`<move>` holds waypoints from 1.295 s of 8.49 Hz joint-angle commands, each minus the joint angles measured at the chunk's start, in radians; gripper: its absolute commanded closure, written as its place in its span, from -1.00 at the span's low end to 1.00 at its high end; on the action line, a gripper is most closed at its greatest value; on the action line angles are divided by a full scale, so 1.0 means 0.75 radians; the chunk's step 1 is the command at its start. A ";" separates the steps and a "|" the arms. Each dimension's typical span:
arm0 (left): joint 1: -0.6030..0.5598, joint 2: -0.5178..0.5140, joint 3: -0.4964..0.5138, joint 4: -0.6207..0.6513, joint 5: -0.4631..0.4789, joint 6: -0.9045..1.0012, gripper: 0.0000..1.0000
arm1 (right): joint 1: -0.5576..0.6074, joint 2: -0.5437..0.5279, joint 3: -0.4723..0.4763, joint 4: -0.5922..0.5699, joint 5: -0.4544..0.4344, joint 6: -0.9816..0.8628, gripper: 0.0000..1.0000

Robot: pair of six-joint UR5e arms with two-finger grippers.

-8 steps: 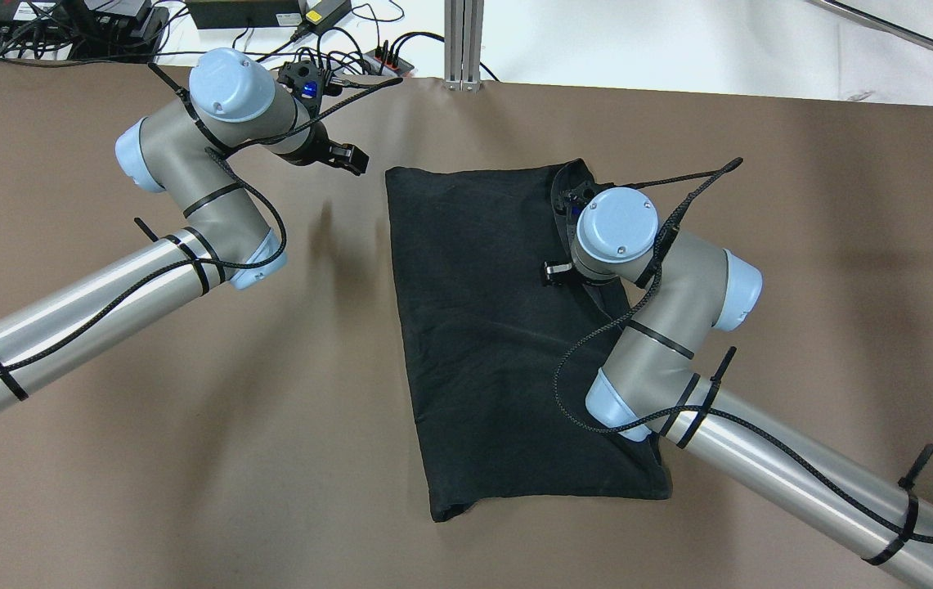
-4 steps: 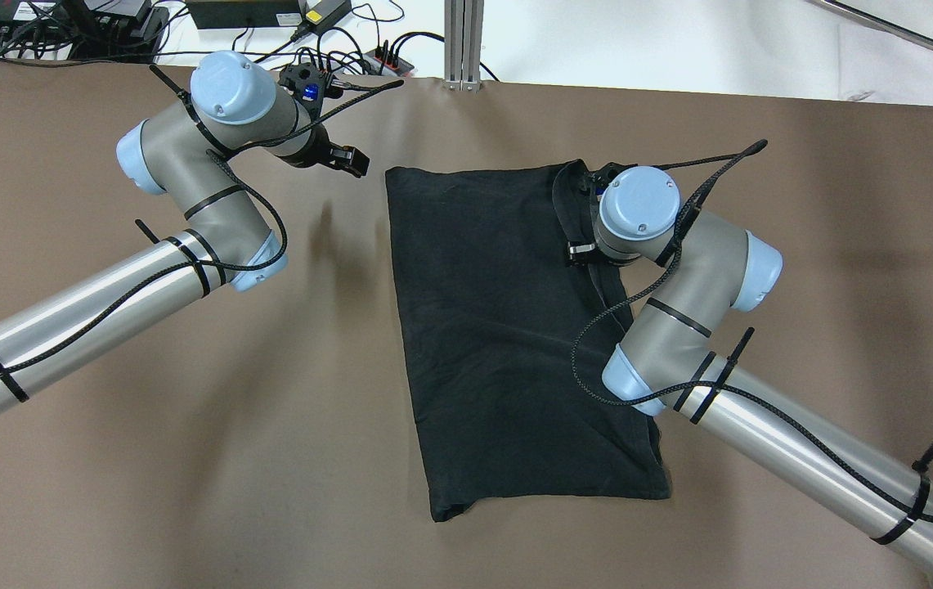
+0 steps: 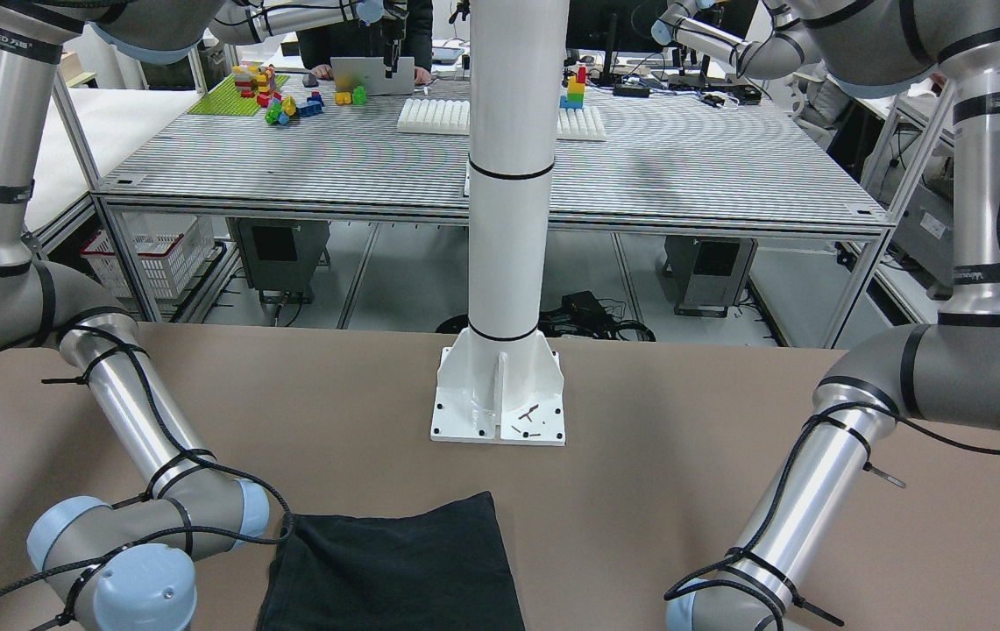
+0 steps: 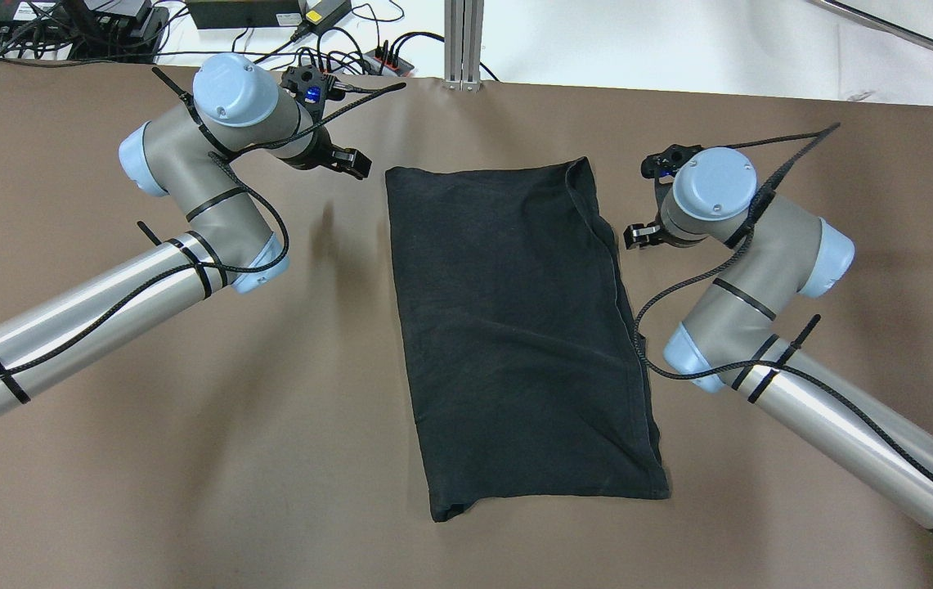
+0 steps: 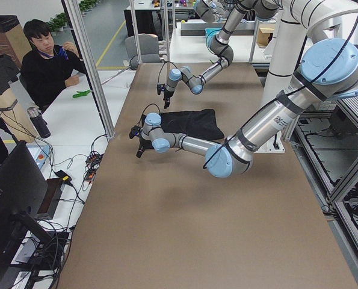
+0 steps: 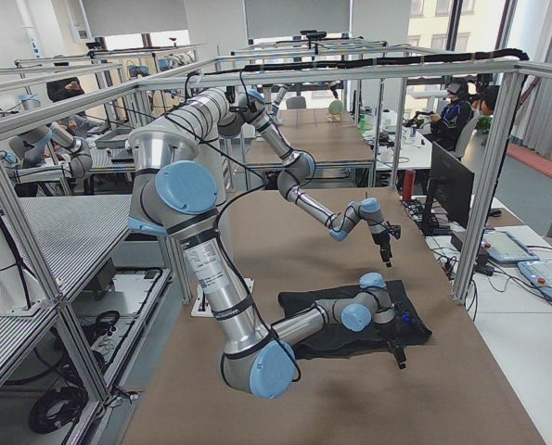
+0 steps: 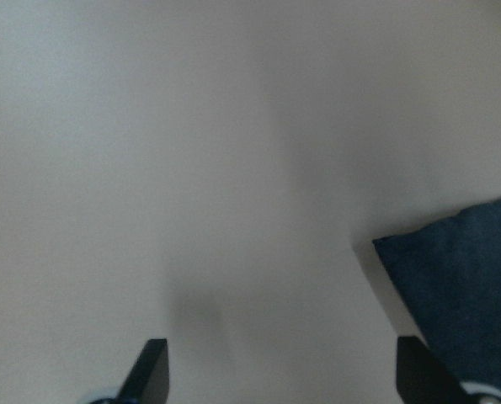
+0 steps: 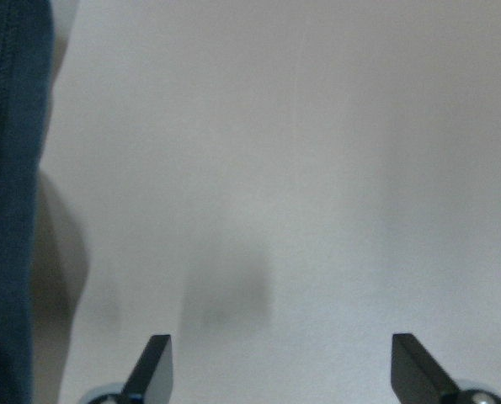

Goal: Fold clothes
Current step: 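Raise the right gripper away from the shirt toward its far corner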

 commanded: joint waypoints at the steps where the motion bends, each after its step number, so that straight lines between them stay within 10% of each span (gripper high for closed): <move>1: 0.003 -0.002 0.000 0.000 0.000 0.000 -0.89 | 0.025 0.034 -0.002 0.045 0.032 0.011 -0.84; 6: 0.001 0.000 0.000 0.000 0.000 0.000 -0.89 | 0.009 0.397 -0.301 -0.005 0.044 0.265 -0.86; 11: 0.001 0.000 0.000 0.000 0.000 0.000 -0.89 | -0.067 0.401 -0.387 0.018 -0.048 0.306 -0.86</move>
